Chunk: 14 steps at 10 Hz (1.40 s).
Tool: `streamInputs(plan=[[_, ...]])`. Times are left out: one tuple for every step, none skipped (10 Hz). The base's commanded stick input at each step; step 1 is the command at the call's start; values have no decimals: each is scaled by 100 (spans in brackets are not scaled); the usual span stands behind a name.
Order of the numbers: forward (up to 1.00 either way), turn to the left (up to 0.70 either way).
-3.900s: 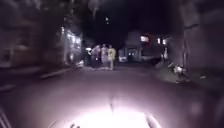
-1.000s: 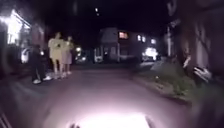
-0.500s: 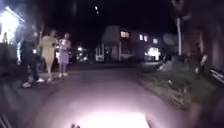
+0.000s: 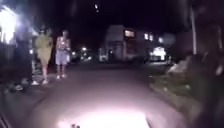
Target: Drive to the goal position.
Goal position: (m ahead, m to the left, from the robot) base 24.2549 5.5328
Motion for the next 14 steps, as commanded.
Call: streamInputs(plan=[[100,27],[100,27],[100,25],[100,7],[100,0],[100,0],[100,0],[100,0],[100,0],[100,0],[100,0],[100,0],[100,0],[100,0]])
